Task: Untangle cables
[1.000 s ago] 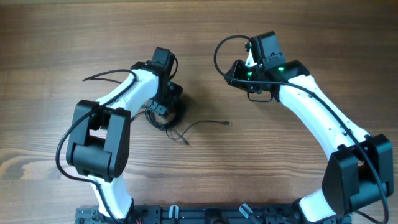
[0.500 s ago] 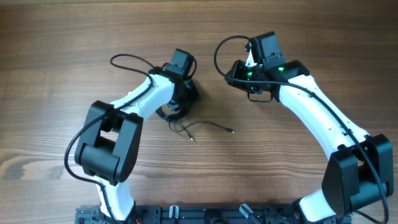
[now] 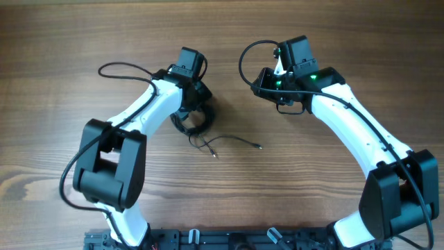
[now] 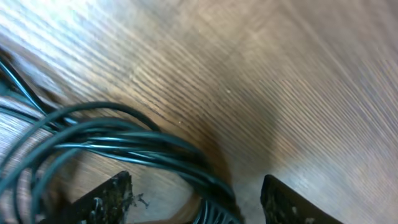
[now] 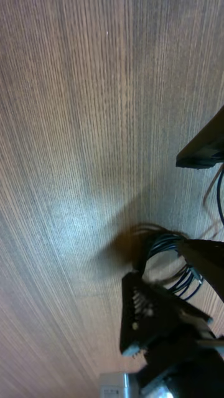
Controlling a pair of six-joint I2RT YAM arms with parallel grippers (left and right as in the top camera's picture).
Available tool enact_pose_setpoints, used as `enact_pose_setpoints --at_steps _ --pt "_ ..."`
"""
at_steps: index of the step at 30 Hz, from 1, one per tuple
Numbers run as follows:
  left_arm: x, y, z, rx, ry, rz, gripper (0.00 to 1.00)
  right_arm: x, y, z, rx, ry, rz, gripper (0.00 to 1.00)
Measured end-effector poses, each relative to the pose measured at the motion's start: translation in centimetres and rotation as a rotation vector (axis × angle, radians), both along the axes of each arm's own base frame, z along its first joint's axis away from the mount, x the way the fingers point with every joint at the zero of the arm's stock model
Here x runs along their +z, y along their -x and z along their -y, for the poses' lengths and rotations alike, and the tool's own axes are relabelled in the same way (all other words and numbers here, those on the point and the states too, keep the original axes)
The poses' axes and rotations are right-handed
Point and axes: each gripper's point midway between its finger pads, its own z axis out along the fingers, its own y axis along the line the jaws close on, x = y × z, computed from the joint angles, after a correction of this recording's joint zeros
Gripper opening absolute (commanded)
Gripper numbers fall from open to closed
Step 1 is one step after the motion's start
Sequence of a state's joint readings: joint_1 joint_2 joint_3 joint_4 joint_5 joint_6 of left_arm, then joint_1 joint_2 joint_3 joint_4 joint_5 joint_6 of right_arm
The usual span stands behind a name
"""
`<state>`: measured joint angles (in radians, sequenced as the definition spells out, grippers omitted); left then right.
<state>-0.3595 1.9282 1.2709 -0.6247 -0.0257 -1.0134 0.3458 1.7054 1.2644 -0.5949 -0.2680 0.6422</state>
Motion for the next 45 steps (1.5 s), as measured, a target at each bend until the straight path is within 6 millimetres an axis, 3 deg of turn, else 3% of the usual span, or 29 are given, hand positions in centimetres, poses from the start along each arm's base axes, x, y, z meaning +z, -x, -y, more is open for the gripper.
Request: enact_pose_setpoints --at_steps 2,3,4,7,11,14,17,19,20,21,23,27,32,36,42,45 --pt "-1.4 0.0 0.3 0.041 0.003 -0.021 0.21 0.0 0.0 0.0 0.0 0.0 0.0 0.39" --pt "-2.0 0.0 0.3 0.061 0.003 -0.029 0.09 0.0 0.0 0.0 0.0 0.001 -0.002 0.39" --pt "-1.9 -0.4 0.4 0.077 0.015 -0.014 0.04 -0.1 0.1 0.0 0.0 0.002 -0.005 0.39" --pt "-1.8 -1.9 1.2 0.047 0.042 0.049 0.06 -0.1 0.2 0.1 0.01 0.008 -0.006 0.37" --pt "-1.2 -2.7 3.5 -0.161 0.1 0.1 0.13 -0.3 0.0 0.6 0.014 0.049 0.013 0.37" --pt "-1.5 -0.2 5.8 -0.396 0.128 0.049 0.14 -0.5 -0.4 1.4 -0.006 0.093 0.029 0.37" --pt "-2.4 3.8 6.4 -0.534 0.121 -0.082 0.14 -0.5 -0.6 1.8 -0.018 0.108 0.034 0.37" --pt "-2.5 5.7 6.1 -0.576 0.11 -0.153 0.26 -0.5 -0.6 2.0 -0.023 0.115 0.036 0.38" --pt "-2.5 6.4 5.7 -0.586 0.099 -0.186 0.36 -0.5 -0.7 2.1 -0.026 0.118 0.037 0.38" --pt "-2.5 6.8 5.3 -0.592 0.089 -0.208 0.52 -0.5 -0.7 2.1 -0.027 0.119 0.037 0.38" --pt "-2.4 7.1 4.8 -0.596 0.073 -0.225 0.63 -0.5 -0.7 2.1 -0.027 0.12 0.038 0.38" --pt "-1.8 5.5 3.8 -0.557 0.04 -0.198 0.62 -0.5 -0.7 2.2 -0.027 0.121 0.038 0.38" --pt "-0.2 1.9 4.2 -0.445 0.022 -0.085 0.49 -0.5 -0.7 2.2 -0.027 0.121 0.038 0.38" --pt "-0.2 1.4 3.6 -0.324 -0.04 -0.071 0.43 -0.5 -0.7 2.2 -0.027 0.121 0.038 0.38" --pt "-0.2 1.4 4.3 -0.241 -0.11 -0.032 0.43 -0.7 -0.5 2.2 -0.027 0.125 0.027 0.38" --pt "-0.6 1.6 4.0 -0.204 -0.15 -0.02 0.32 -0.7 -0.5 2.2 -0.027 0.125 0.027 0.38"
